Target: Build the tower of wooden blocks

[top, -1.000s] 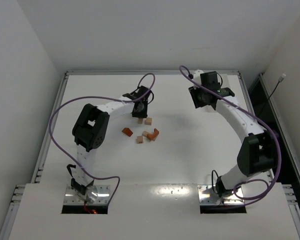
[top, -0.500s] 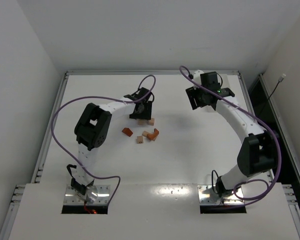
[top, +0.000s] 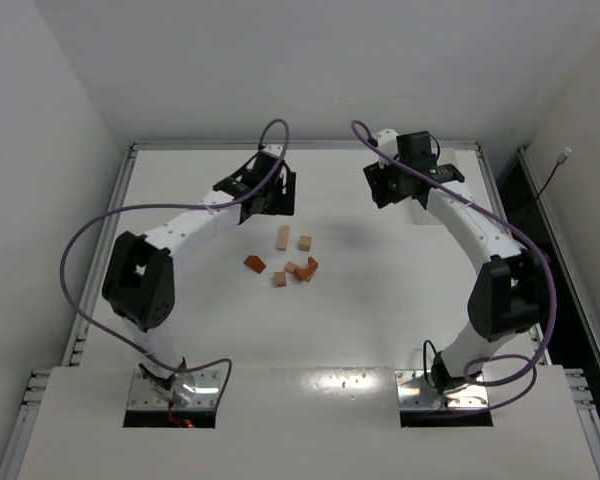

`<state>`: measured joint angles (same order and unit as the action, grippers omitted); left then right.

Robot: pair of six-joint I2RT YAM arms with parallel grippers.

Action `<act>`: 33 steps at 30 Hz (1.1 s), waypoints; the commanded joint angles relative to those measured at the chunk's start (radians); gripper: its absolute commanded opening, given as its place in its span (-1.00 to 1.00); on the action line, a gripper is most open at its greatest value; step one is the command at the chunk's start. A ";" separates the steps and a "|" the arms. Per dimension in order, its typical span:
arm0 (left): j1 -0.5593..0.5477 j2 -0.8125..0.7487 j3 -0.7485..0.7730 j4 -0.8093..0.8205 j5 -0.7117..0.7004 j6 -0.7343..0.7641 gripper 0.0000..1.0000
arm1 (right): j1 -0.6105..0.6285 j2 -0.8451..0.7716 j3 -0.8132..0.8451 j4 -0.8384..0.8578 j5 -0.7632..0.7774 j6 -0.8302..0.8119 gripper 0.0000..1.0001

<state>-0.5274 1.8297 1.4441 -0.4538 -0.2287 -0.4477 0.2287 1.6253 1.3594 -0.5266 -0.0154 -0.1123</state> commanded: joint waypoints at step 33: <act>0.483 -0.319 -0.113 -0.054 0.103 0.172 0.37 | 0.285 0.507 0.293 0.004 -0.193 -0.023 -1.00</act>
<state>-0.0563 1.5608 1.3411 -0.5266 -0.1444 -0.2882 0.5022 2.1242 1.6444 -0.5591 -0.2096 -0.1379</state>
